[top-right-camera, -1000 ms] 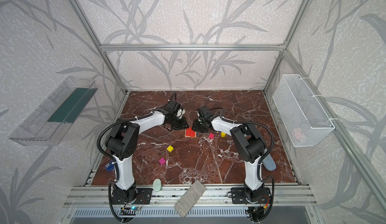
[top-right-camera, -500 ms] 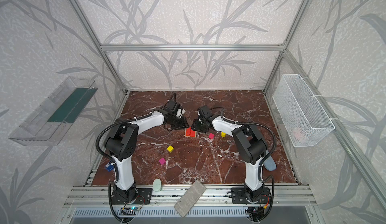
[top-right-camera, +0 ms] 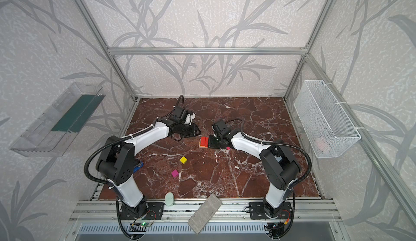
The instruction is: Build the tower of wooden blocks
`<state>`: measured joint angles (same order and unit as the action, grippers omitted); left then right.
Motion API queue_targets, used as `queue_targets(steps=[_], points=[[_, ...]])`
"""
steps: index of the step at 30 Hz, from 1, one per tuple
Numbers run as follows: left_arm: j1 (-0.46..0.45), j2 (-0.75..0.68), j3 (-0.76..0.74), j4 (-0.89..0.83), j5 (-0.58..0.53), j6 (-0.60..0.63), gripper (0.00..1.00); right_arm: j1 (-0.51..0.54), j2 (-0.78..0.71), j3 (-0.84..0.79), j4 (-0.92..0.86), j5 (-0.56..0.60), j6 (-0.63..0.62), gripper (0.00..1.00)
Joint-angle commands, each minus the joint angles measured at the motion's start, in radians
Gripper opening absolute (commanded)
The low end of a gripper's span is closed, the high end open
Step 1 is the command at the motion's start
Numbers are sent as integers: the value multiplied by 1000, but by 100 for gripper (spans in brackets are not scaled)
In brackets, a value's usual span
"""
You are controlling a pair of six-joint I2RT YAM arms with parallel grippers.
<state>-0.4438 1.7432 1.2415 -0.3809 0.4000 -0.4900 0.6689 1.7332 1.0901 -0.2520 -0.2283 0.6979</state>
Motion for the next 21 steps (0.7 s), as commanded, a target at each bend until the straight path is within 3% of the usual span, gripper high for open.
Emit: queue_targets(steps=[1,21], points=[[4,-55,-24,16,-35,0,35,20,7,-16,7,33,13,0],[16,-113,-57,28,-58,-5,34,38,104,-2,79,53,51,0]])
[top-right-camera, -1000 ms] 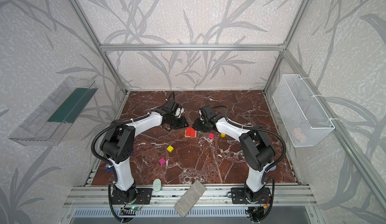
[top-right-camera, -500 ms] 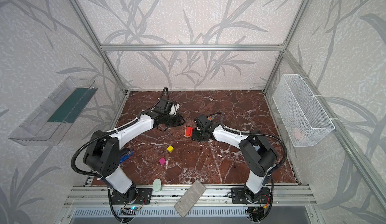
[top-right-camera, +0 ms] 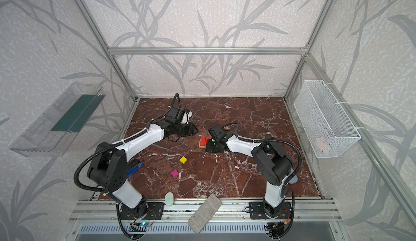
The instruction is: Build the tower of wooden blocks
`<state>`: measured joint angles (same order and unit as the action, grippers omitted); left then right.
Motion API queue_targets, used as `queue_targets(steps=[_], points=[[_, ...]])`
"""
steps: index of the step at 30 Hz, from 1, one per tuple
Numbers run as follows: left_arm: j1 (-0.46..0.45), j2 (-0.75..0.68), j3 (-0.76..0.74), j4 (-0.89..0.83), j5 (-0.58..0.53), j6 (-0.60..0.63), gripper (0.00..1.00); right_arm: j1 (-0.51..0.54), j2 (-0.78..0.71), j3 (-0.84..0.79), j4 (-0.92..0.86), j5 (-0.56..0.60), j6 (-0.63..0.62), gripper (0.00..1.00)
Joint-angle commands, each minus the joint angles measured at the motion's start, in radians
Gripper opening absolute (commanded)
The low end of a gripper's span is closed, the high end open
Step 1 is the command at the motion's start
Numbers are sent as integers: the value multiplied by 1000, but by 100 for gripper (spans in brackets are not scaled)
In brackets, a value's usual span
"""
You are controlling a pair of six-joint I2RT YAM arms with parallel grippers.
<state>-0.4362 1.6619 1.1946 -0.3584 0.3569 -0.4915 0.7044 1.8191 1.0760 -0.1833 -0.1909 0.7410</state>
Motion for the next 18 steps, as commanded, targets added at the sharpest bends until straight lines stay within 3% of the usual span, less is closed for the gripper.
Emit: queue_targets(steps=[1,18], points=[[8,-32,-12,6,-15,-4,34,3,21,14,10,16,8,0],[14,-39,-18,9,-10,-2,33,4,47,41,8,18,9,0]])
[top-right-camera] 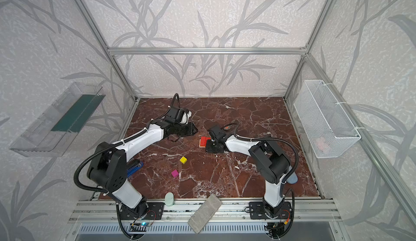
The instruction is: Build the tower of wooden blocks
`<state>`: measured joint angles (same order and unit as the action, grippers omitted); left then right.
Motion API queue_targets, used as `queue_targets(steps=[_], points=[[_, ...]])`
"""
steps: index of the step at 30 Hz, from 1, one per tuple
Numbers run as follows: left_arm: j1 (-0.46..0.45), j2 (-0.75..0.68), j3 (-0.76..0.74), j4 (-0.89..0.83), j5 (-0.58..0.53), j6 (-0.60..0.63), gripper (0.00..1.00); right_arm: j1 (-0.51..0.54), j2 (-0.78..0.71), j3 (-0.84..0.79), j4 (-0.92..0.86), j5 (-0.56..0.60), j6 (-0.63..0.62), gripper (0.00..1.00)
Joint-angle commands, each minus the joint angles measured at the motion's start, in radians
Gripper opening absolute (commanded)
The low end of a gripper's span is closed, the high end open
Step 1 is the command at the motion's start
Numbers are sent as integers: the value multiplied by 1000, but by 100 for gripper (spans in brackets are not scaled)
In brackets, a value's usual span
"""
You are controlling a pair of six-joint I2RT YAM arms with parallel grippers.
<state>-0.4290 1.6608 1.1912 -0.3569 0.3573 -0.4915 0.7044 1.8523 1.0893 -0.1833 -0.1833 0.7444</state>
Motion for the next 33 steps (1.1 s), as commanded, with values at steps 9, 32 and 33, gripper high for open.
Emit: queue_targets(steps=[9,32,33], points=[[9,-41,-16,7,-9,-2,34,3,20,42,7,13,4,0],[13,-55,-25,10,-6,-3,33,3,15,51,2,17,7,0],[13,-57,-25,9,-6,-3,34,3,11,50,2,13,7,0]])
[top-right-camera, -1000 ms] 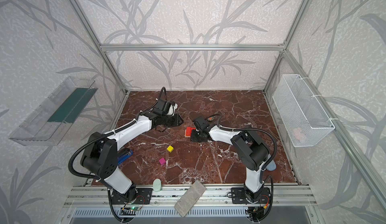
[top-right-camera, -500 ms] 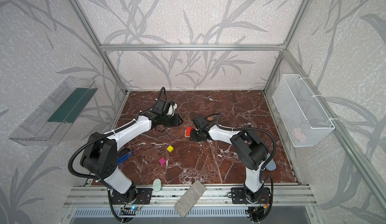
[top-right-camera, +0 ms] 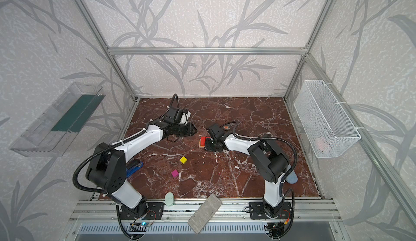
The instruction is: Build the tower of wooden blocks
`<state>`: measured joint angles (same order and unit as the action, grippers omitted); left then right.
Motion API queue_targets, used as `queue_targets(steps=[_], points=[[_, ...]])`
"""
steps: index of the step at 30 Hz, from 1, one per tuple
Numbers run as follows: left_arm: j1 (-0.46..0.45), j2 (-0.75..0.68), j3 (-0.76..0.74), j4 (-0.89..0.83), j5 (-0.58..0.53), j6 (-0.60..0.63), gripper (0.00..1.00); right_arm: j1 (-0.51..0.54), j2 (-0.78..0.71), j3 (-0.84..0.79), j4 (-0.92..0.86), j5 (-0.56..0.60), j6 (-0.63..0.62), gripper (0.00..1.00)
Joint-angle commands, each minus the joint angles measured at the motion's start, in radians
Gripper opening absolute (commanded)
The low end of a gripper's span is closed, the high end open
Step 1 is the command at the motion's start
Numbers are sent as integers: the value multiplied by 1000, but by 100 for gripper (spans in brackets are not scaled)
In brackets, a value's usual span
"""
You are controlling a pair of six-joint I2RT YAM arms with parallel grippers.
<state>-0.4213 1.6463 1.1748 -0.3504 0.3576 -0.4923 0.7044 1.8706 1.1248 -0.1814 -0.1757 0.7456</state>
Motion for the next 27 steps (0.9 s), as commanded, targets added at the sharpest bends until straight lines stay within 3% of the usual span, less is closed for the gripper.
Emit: queue_targets(steps=[1,14,18,22,27], points=[[5,-43,-9,2,-6,-2,33,3,-13,12,-2,2,6,0],[7,-114,-27,-41,-79,30,34,42,-181,-62,-92,36,-9,0],[8,-137,-38,-50,-104,38,34,41,-260,-73,-190,113,-46,0],[10,-169,-67,-24,-121,38,34,32,-309,-70,-331,272,-49,0],[9,-194,-79,-16,-132,41,34,-27,-311,-100,-336,308,-16,11]])
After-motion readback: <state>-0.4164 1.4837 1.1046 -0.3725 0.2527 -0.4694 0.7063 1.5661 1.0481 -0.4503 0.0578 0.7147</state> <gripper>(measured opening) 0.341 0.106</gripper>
